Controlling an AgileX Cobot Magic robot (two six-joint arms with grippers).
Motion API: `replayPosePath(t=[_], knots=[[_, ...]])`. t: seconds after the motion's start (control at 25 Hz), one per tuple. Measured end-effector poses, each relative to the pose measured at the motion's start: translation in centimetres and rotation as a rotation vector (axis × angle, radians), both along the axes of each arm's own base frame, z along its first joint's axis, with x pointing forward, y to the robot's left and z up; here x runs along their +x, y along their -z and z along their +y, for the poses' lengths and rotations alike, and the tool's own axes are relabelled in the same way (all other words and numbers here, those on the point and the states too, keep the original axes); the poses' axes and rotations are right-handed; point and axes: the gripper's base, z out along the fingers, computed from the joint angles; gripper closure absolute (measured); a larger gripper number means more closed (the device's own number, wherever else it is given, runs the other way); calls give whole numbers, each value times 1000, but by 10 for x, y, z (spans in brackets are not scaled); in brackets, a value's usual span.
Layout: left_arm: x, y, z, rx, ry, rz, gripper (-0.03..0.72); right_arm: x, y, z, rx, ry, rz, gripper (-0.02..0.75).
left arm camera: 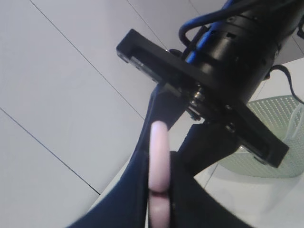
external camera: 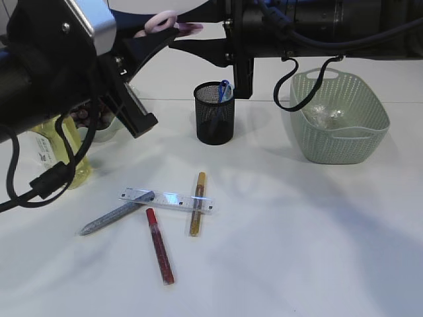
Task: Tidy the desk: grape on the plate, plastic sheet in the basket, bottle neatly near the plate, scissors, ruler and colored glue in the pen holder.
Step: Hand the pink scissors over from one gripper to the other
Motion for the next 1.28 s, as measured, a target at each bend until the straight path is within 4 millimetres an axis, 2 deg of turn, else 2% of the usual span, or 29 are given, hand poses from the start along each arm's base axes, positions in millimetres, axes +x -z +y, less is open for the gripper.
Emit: replayPosePath(t=[0.32, 0.72, 0.96, 1.12, 1.28], knots=[[0, -1, 0, -5, -1, -3, 641, 2, 2, 0, -4, 0, -8, 486], [0, -2, 0, -13, 0, -13, 641, 2, 3, 0, -8, 1, -12, 330], [3, 5, -2, -7, -7, 12, 641, 2, 2, 1, -8, 1, -17, 318], [5, 6, -2, -16, -16, 22, 641, 5, -7, 1, -14, -2, -82, 318], [5, 5, -1, -25, -20, 20, 641, 5, -7, 1, -32, -7, -122, 318]])
